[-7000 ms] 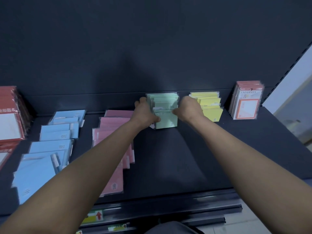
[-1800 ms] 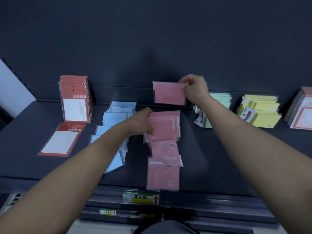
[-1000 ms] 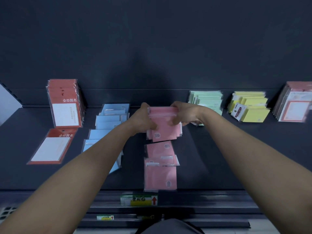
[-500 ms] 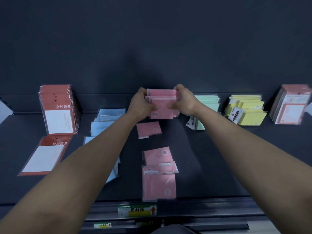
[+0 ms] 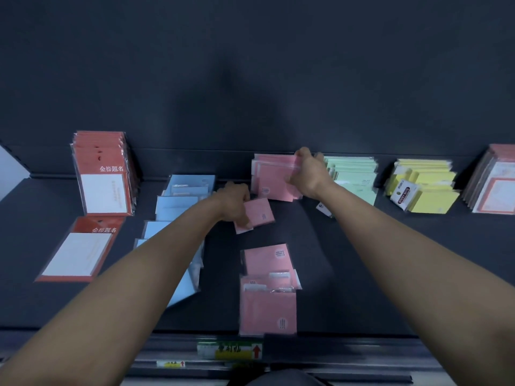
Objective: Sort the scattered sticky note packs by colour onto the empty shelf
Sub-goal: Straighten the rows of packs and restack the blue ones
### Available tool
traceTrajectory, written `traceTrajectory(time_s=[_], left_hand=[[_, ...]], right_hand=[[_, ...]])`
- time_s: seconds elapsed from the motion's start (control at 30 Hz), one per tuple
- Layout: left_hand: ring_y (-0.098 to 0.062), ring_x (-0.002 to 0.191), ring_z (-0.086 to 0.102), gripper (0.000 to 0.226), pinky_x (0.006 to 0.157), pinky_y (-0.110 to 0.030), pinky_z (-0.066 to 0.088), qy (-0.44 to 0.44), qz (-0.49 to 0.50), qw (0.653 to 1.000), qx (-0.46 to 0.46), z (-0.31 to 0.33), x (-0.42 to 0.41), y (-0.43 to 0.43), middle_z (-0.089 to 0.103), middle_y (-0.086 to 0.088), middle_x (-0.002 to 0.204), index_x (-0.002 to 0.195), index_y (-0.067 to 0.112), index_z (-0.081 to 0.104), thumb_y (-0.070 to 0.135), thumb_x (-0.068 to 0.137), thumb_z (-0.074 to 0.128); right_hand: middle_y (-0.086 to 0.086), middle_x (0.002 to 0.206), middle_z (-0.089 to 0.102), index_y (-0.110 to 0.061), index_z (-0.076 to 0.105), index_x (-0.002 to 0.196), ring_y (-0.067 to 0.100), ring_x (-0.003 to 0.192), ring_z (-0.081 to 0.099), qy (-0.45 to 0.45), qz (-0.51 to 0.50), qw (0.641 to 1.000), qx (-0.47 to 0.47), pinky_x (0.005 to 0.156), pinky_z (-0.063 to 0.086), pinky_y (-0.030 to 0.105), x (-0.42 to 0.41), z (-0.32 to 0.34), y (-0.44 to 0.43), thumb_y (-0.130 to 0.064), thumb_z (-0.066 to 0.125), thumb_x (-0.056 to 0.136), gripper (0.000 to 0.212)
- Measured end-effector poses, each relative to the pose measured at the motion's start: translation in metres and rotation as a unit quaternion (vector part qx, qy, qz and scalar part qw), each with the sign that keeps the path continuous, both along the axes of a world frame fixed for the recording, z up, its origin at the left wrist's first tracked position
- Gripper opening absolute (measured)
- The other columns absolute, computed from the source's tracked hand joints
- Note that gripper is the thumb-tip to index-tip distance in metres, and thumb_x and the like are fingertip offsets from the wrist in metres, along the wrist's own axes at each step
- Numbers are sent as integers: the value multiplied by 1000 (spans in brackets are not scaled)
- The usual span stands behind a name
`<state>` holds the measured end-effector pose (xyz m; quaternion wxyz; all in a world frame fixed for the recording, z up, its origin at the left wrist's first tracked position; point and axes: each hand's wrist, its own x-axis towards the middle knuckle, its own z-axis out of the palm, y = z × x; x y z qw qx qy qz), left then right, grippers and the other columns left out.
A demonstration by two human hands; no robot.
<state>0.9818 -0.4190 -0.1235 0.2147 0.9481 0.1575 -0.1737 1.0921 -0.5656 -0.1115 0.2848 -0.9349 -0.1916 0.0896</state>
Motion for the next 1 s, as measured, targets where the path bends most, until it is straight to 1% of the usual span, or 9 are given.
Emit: traceTrajectory(time_s=[0.1, 0.17, 0.47, 0.6, 0.7, 0.77, 0.87, 0.93, 1.0], left_hand=[[-18, 90, 49, 40, 66, -26, 42, -48, 0, 998, -51, 4, -3, 0, 52, -6, 110, 101, 12, 50, 10, 71, 77], [-17, 86, 49, 33, 61, -24, 40, -73, 7, 994, -81, 7, -4, -1, 53, -4, 100, 94, 12, 50, 4, 72, 74], [-16, 85, 51, 29, 60, -20, 41, -111, 23, 983, -146, 14, -12, -10, 53, 1, 92, 90, 13, 52, 0, 74, 72], [-16, 86, 51, 27, 63, -22, 42, -117, 28, 981, -152, 15, -16, -11, 53, 2, 90, 91, 12, 54, 0, 74, 71], [-18, 89, 53, 26, 69, -26, 44, -124, 37, 979, -160, 17, -18, -11, 57, -4, 98, 93, 10, 56, 0, 74, 72], [-19, 90, 54, 26, 72, -27, 46, -124, 41, 979, -159, 18, -20, -12, 59, -6, 101, 93, 11, 57, 0, 74, 72], [-17, 87, 54, 28, 71, -25, 44, -126, 38, 979, -154, 19, -22, -16, 58, -4, 97, 93, 12, 57, 1, 73, 73], [-17, 85, 53, 29, 69, -26, 44, -126, 38, 981, -144, 19, -24, -19, 57, -3, 95, 93, 12, 57, 2, 72, 74], [-19, 88, 54, 31, 75, -31, 49, -123, 44, 981, -140, 19, -27, -21, 57, -4, 98, 96, 11, 57, 3, 72, 75]], right_hand=[[19, 132, 34, -13, 30, 131, 27, 93, 44, -6, -8, 1000, 23, 77, 41, 31, -6, 0, 1, -11, 64, 87, 55], [20, 129, 37, -12, 27, 129, 26, 88, 43, -4, -10, 1000, 21, 73, 40, 31, -7, 2, 1, -9, 64, 86, 57], [21, 128, 39, -5, 28, 124, 27, 92, 44, -1, -44, 999, 1, 74, 40, 32, -10, -2, -2, -1, 60, 85, 50], [21, 125, 41, -5, 31, 122, 35, 105, 49, -47, -52, 997, -18, 73, 38, 35, -13, 0, -6, -2, 57, 86, 44], [19, 121, 48, -4, 45, 117, 35, 106, 51, -111, -19, 993, -35, 72, 35, 31, -18, 9, -7, -6, 57, 87, 33], [18, 103, 61, -1, 59, 103, 25, 90, 57, -59, 62, 996, 14, 67, 37, 27, -24, 17, -8, -19, 58, 89, 23], [5, 80, 62, -5, 67, 94, 13, 71, 56, 141, 186, 972, 15, 64, 48, 25, -39, 26, -13, -32, 65, 87, 29], [-1, 73, 59, -15, 65, 89, 8, 63, 54, 174, 218, 960, -29, 59, 47, 18, -45, 23, -16, -23, 69, 85, 10], [0, 71, 60, -16, 62, 89, 9, 60, 57, 156, 217, 963, -44, 58, 48, 19, -48, 18, -16, -13, 68, 86, 7]])
